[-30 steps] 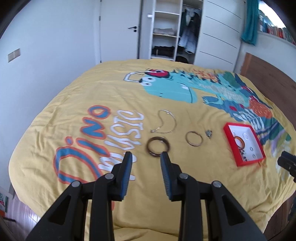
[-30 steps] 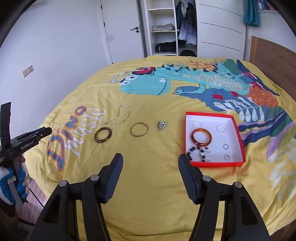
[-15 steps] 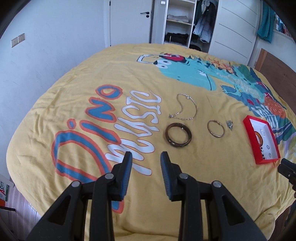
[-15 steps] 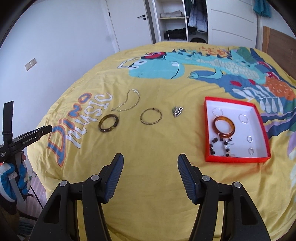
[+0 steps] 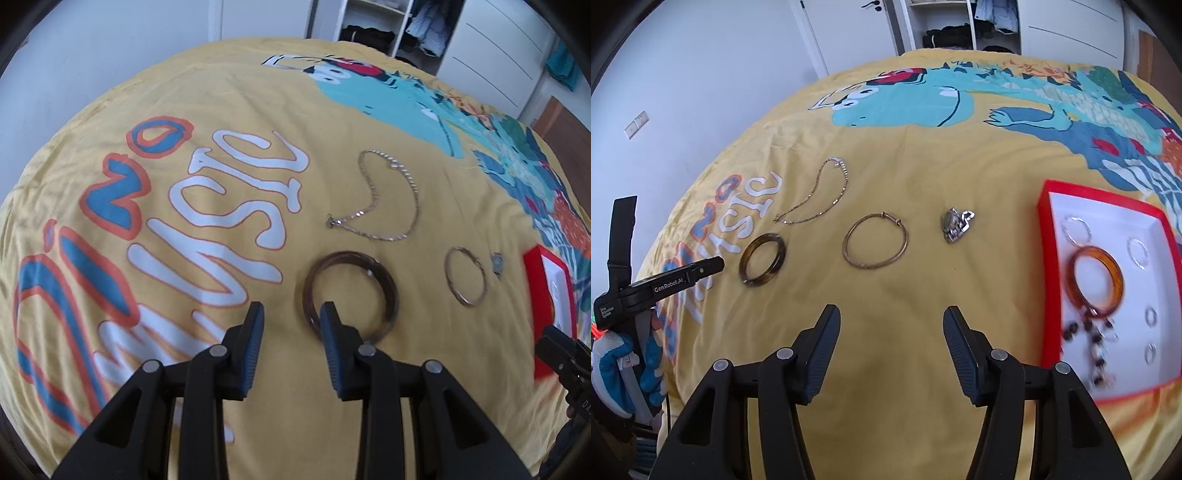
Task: Organize jewelry
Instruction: 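Grasp the dark brown bangle with the left gripper while the right gripper grasps the thin bronze hoop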
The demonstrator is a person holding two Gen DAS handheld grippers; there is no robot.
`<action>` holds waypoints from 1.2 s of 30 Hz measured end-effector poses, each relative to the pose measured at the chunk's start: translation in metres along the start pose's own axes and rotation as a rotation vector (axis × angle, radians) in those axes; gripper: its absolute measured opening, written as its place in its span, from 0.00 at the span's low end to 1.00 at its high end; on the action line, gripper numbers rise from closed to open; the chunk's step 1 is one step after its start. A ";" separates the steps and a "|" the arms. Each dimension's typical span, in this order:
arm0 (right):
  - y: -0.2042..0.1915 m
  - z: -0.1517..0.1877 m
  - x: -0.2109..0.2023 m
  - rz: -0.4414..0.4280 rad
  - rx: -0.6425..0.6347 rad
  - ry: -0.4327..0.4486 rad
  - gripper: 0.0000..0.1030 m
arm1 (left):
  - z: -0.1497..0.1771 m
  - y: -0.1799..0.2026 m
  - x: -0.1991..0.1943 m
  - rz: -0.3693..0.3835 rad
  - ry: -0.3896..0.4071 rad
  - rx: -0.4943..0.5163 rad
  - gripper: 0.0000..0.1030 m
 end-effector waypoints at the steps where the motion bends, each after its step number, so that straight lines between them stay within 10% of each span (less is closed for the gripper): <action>1: 0.002 -0.004 0.007 -0.001 -0.002 -0.001 0.56 | -0.002 0.000 0.007 -0.008 -0.002 -0.007 0.29; 36: 0.026 -0.036 0.108 -0.035 0.076 -0.031 0.41 | 0.000 0.017 0.049 -0.011 0.032 0.054 0.35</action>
Point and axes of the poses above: each gripper's, at about its wrist camera, not at the fingertips, and x roughly the way its jaws point, y to its right, z to its underside, the point moved 10 cm from there along x, roughly the way its jaws point, and after that the axes turned 10 degrees about -z, right-handed, at the moved point
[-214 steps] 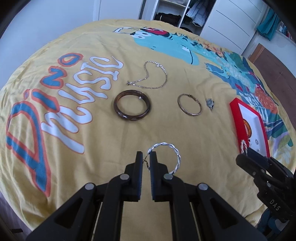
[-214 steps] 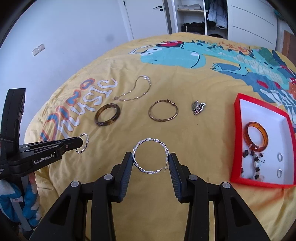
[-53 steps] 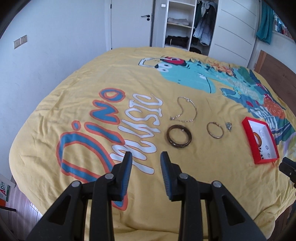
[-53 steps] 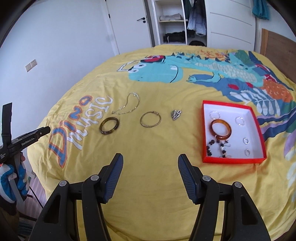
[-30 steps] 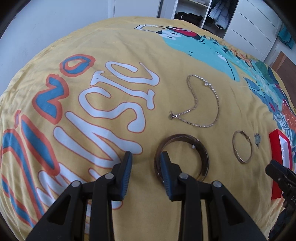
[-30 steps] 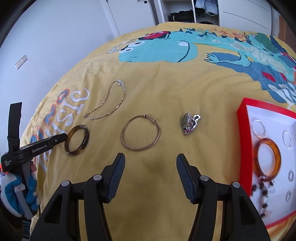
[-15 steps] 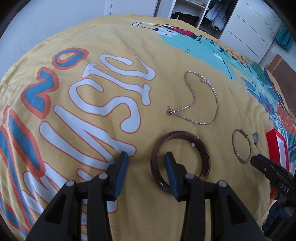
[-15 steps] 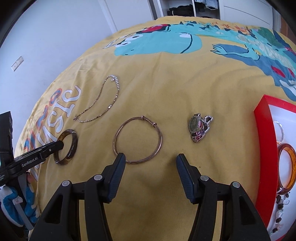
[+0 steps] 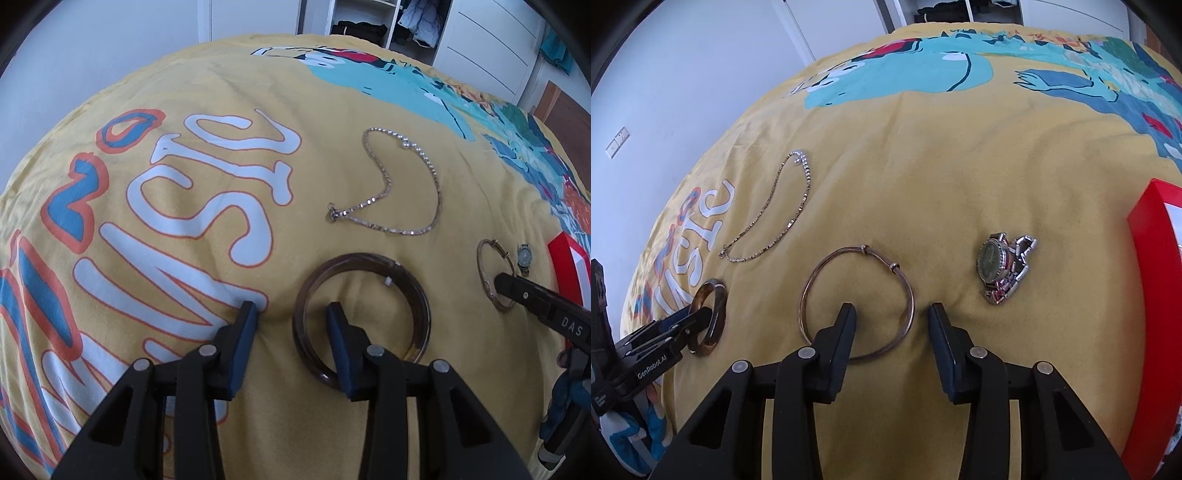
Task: Organize jewelry
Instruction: 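Grasp the dark brown bangle with the left gripper while the right gripper grasps the thin bronze hoop, then carry the bangle and bronze hoop into the red box while both grippers open to release them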
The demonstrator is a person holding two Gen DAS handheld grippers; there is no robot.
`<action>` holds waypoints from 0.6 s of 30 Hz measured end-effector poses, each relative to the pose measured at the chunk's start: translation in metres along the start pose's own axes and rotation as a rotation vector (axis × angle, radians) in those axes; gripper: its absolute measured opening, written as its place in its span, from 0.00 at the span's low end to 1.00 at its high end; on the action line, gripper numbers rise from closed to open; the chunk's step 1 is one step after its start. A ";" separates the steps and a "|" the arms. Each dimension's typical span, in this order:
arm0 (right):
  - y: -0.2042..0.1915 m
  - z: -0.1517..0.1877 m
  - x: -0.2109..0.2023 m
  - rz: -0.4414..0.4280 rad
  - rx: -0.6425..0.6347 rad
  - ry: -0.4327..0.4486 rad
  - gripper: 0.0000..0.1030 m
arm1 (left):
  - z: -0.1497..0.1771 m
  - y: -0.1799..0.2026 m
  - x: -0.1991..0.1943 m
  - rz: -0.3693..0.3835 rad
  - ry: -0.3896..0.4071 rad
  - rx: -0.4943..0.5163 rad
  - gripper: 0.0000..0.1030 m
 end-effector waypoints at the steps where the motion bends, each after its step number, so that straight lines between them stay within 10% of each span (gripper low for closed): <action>1: 0.000 -0.001 0.004 0.002 -0.006 -0.008 0.41 | 0.000 0.001 0.001 -0.006 0.001 0.005 0.35; 5: -0.003 -0.004 0.010 0.034 -0.048 -0.040 0.38 | -0.004 0.004 0.003 -0.017 0.000 0.016 0.30; 10: -0.011 -0.001 0.004 0.052 -0.094 -0.053 0.08 | -0.006 0.004 -0.001 -0.010 -0.007 0.007 0.09; 18: -0.042 0.007 -0.043 0.079 -0.224 0.006 0.03 | 0.001 0.003 -0.037 -0.007 0.023 0.007 0.08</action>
Point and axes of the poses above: each gripper's, at about its wrist camera, not at the fingertips, and x roughly the way its jaws point, y to its right, z to its underside, the point moved 10 cm from there along x, roughly the way its jaws point, and after that the axes turned 10 degrees about -z, right-handed, at the moved point
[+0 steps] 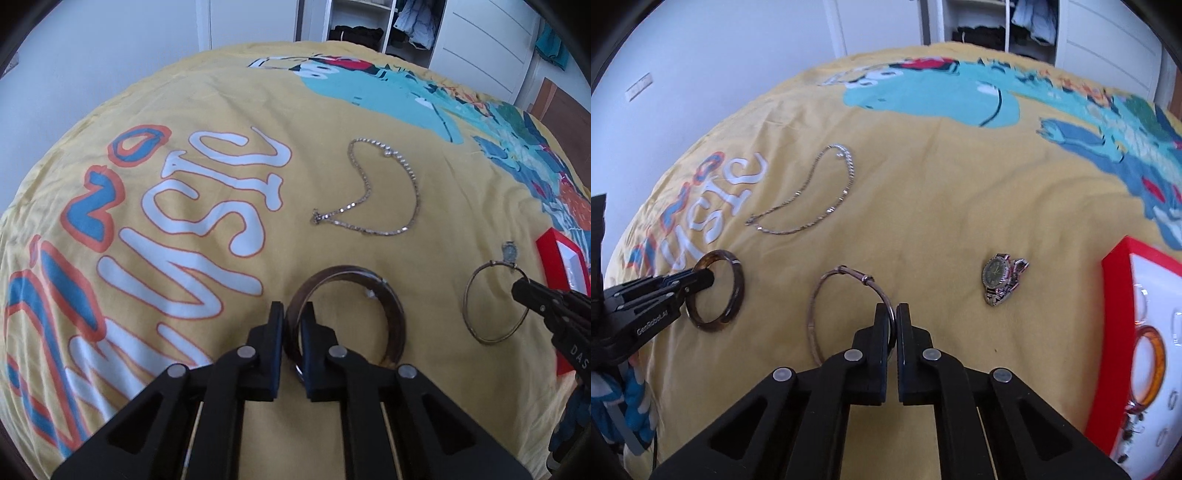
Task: Organize jewelry
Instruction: 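Carry the bangle and bronze hoop into the red box while both grippers open to release them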
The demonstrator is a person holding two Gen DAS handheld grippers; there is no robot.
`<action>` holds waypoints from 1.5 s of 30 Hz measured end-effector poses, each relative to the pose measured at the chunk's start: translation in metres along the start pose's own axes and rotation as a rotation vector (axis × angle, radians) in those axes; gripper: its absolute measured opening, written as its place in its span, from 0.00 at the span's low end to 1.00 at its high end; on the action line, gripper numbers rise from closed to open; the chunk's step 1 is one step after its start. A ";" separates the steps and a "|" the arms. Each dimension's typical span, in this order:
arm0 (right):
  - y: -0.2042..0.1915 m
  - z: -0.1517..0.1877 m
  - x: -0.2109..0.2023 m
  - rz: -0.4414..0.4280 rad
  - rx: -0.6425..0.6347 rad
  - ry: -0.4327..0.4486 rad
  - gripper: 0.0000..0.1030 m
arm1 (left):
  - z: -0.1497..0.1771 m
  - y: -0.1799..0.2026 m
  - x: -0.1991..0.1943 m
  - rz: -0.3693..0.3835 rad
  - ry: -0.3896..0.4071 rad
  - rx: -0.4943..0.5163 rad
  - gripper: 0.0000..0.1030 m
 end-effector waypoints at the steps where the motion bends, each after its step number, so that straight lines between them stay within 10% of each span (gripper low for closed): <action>1: -0.006 0.000 -0.010 0.003 -0.012 0.015 0.03 | 0.000 -0.001 -0.007 0.002 0.008 0.000 0.08; 24: -0.009 0.043 -0.208 0.107 0.022 0.229 0.03 | 0.018 0.032 -0.150 0.063 0.148 0.068 0.08; 45: 0.138 0.079 -0.239 0.200 0.153 0.234 0.03 | 0.027 0.244 -0.174 0.208 0.146 0.340 0.08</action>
Point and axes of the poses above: each gripper's, at about its wrist camera, not at the fingertips, and x roughly the way its jaws point, y to its right, z to its underside, the point moved 10 cm from there along x, roughly the way its jaws point, and after that the axes turned 10 degrees about -z, right-handed, at the moved point
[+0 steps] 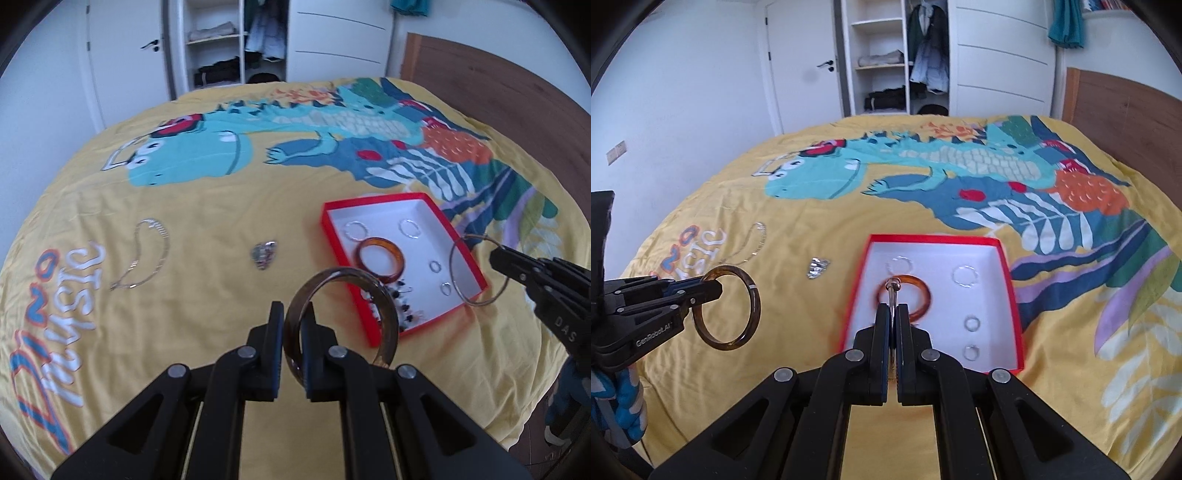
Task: Organize jewelry
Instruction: 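Carry the bangle and bronze hoop into the red box while both grippers open to release them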
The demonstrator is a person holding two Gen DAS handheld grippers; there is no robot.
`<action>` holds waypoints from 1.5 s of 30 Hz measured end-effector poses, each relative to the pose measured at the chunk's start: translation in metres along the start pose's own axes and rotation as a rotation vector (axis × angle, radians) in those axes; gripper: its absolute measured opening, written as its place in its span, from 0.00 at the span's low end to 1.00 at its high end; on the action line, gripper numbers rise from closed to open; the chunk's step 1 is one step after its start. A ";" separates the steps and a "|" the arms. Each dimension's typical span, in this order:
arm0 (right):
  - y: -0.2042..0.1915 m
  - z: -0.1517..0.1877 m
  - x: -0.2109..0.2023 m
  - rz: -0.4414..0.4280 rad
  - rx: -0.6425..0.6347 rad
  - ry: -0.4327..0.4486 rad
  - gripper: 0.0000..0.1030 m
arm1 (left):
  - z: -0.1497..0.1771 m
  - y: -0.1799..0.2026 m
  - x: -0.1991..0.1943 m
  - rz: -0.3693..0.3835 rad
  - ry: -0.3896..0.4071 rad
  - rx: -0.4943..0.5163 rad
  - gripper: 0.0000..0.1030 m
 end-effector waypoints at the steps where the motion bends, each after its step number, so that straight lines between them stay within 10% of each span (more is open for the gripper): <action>1: 0.010 0.001 0.005 0.003 0.007 -0.007 0.03 | -0.003 0.008 0.005 0.007 -0.005 0.009 0.08; 16: 0.087 -0.011 0.089 -0.019 0.093 -0.049 0.03 | -0.024 0.118 0.097 0.038 -0.056 0.181 0.08; 45: 0.123 0.044 0.090 0.069 0.224 -0.134 0.14 | 0.000 0.116 0.110 0.087 -0.164 0.122 0.19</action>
Point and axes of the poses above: each gripper's, at about its wrist camera, not at the fingertips, and x roughly the way its jaws point, y to its right, z to its underside, the point moved 10 cm from there along x, roughly the way its jaws point, and after that the axes turned 10 degrees about -z, right-handed, at the moved point
